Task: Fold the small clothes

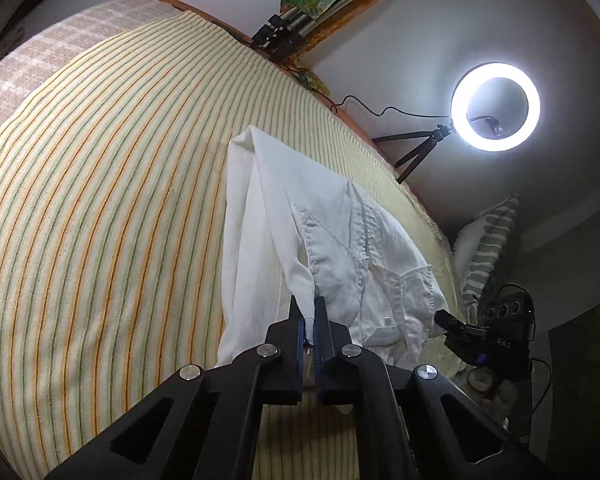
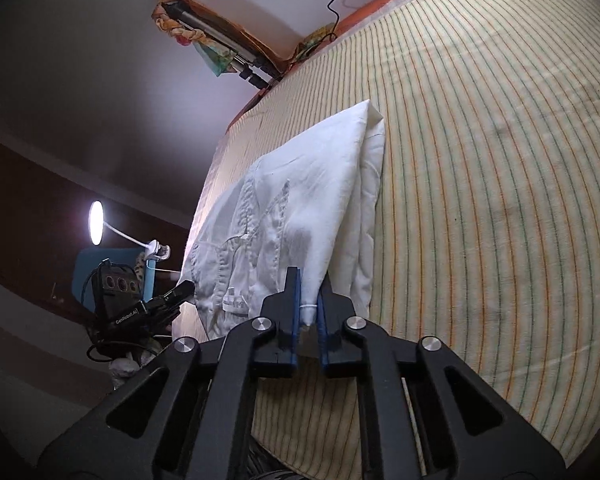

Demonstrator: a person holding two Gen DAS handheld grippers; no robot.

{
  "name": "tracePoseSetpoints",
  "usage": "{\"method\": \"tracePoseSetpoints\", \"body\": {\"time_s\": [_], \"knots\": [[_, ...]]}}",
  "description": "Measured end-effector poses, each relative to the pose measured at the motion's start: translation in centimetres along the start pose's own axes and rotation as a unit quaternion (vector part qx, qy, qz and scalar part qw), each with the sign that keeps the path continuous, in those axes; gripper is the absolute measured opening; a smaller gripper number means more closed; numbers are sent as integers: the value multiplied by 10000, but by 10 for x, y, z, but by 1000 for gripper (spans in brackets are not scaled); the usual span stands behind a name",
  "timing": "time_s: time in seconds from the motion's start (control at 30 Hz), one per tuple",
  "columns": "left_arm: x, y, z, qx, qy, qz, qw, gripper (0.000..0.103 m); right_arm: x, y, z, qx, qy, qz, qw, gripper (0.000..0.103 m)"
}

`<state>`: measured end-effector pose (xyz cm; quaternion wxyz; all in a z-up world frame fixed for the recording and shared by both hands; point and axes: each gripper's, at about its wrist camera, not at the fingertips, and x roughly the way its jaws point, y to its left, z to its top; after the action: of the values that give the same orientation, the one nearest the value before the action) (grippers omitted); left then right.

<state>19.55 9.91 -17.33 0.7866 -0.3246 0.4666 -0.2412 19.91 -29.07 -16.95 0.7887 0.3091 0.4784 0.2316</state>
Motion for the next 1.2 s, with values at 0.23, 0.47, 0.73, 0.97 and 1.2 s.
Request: {"method": "tracePoseSetpoints", "body": {"time_s": [0.23, 0.47, 0.73, 0.97, 1.2], "knots": [[-23, 11, 3, -92, -55, -76, 9999, 0, -12, 0, -18, 212, -30, 382, 9990, 4], [1, 36, -24, -170, 131, 277, 9994, 0, 5, -23, -36, 234, 235, -145, 9993, 4], [-31, 6, -27, 714, -41, 849, 9938, 23, -18, 30, -28, -1210, 371, -1008, 9868, 12], [-46, -43, 3, 1542, -584, 1117, 9800, 32, -28, 73, 13, -2044, -215, -1157, 9718, 17], [22, -80, 46, 1954, -530, 1231, 9715, 34, 38, 87, 56, -2512, -156, -1371, 9581, 17]]}}
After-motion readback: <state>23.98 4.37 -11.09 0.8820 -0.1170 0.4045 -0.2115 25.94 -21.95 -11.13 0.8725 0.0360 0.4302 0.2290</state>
